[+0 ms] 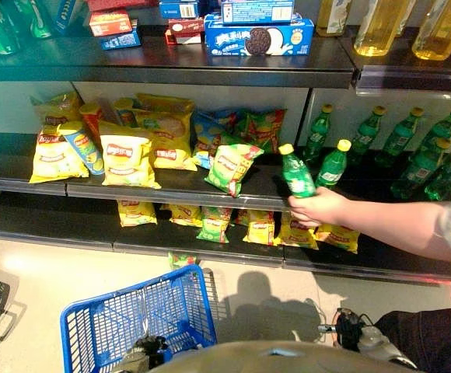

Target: Pick up the snacks into the basket

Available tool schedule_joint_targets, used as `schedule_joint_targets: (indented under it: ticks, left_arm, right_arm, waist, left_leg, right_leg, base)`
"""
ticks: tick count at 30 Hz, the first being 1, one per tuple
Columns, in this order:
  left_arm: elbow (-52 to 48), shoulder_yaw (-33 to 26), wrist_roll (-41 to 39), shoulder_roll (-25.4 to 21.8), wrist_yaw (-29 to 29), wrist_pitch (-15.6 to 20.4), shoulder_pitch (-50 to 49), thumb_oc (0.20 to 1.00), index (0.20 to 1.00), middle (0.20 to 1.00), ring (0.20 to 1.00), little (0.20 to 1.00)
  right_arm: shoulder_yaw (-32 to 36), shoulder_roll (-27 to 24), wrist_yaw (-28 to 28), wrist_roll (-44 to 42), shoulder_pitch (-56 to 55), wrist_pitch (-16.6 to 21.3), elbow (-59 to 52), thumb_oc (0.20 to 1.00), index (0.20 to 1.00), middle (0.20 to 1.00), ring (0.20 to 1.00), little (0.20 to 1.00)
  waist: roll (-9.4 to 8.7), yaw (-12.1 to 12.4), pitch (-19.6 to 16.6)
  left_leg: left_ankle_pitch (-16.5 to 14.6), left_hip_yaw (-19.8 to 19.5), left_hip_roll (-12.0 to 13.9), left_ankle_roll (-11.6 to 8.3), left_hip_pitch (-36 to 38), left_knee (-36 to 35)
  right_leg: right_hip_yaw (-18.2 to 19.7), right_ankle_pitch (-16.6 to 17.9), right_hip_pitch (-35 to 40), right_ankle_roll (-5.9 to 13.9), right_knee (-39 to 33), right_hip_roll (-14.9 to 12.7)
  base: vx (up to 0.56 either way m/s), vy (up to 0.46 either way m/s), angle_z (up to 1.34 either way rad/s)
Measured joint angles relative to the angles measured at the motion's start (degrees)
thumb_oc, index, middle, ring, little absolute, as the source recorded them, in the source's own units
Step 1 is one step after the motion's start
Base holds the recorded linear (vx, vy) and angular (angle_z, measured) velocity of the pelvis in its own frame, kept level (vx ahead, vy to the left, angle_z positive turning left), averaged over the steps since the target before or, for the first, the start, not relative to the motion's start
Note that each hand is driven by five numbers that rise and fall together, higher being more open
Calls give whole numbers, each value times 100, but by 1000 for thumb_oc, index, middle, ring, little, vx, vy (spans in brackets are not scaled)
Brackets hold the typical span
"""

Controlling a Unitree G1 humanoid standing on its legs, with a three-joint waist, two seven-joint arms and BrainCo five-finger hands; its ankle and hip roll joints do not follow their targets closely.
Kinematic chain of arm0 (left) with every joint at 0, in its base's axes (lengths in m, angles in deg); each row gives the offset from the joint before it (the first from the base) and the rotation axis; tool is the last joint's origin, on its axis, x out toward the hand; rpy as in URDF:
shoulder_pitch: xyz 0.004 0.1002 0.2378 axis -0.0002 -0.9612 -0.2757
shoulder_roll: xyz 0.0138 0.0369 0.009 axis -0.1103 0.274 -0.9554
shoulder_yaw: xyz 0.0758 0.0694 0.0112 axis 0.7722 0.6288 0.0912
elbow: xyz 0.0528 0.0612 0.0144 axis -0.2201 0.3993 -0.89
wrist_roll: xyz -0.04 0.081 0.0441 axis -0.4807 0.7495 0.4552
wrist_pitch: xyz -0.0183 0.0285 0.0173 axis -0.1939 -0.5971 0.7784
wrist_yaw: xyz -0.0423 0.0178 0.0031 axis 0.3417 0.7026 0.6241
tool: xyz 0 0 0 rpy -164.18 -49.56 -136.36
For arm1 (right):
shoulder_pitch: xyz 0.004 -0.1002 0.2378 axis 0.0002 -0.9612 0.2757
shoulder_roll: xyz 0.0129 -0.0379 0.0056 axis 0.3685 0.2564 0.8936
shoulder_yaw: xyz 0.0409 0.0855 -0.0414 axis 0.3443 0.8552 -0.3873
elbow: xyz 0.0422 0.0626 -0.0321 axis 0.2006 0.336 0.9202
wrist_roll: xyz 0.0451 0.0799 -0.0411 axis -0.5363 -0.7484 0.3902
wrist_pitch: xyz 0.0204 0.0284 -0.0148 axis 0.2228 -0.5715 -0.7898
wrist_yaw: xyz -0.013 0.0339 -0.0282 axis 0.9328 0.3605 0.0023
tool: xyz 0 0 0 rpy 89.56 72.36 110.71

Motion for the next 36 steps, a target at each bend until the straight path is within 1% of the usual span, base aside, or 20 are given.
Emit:
schedule_joint_targets:
  ticks: [10,18,21,36]
  left_arm:
    - [1,5,5,0,3,0,-1,200,200,200,200,200]
    - [-2,35,431,4,6,2,7,200,200,200,200,200]
    - [-3,126,434,-2,2,2,8,200,200,200,200,200]
    - [4,115,433,-14,-18,1,0,200,200,200,200,200]
  right_arm:
    - [-1,0,5,0,1,0,70,1000,1000,1000,1000,1000]
    - [-3,0,8,2,1,1,108,1000,1000,1000,1000,1000]
    - [-4,1,8,2,1,1,109,1000,1000,1000,1000,1000]
    - [-122,17,7,0,2,9,233,1000,1000,1000,1000,1000]
  waist:
    - [-2,1,0]
    - [-9,-1,-2]
    - [-11,-1,-4]
    - [-53,3,-31]
  left_leg:
    - [-1,-1,0,0,0,0]
    - [-2,-2,1,-1,2,0]
    - [-2,-1,1,-1,4,0]
    - [-2,-3,3,-1,10,1]
  right_leg:
    - [-3,-2,1,0,0,1]
    - [-2,-3,3,-2,0,2]
    - [-3,-3,4,-2,0,2]
    - [-3,-4,11,-2,0,5]
  base:
    - [0,0,0]
    - [0,0,0]
    - [0,0,0]
    - [0,0,0]
